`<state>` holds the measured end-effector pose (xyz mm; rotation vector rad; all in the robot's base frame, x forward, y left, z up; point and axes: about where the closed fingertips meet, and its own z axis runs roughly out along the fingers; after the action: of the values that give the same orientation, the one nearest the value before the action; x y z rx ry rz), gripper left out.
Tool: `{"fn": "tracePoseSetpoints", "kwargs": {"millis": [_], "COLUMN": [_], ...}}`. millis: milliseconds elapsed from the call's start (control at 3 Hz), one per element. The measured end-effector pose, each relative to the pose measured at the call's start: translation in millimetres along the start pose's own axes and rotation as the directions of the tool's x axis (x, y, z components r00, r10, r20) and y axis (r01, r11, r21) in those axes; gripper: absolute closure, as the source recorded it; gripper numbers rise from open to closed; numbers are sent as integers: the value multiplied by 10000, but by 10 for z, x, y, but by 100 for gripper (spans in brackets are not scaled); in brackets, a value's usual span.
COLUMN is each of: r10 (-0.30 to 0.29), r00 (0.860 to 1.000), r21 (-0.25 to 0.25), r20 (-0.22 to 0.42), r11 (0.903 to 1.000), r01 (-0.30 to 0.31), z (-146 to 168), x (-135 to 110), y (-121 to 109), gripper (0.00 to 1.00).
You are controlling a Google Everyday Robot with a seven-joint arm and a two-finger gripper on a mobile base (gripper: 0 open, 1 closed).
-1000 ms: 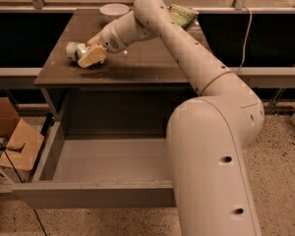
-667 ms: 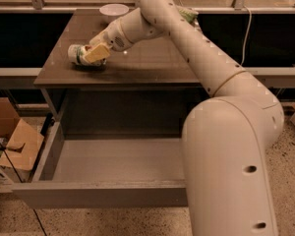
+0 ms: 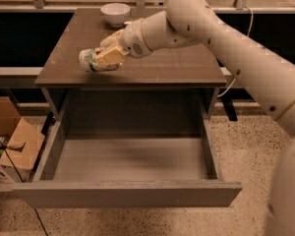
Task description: Place 7up can into top drawer
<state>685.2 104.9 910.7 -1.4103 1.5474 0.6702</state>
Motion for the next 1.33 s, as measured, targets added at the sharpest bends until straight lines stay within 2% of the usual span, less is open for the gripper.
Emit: {"fn": "tracePoseSetpoints", "kwargs": {"millis": [333, 667, 1000, 1333], "r10": [-61, 615, 1885, 2774], "r00": [10000, 9981, 9818, 9606], "r21": [430, 474, -97, -288], "r20": [49, 88, -216, -187], "r11": [9991, 9970, 9820, 9602], "r01": [59, -619, -1888, -2779], "z": [-385, -655, -738, -646], "x": [106, 346, 871, 1242], "y": [364, 860, 1497, 1743], "gripper": [100, 100, 100, 100]}}
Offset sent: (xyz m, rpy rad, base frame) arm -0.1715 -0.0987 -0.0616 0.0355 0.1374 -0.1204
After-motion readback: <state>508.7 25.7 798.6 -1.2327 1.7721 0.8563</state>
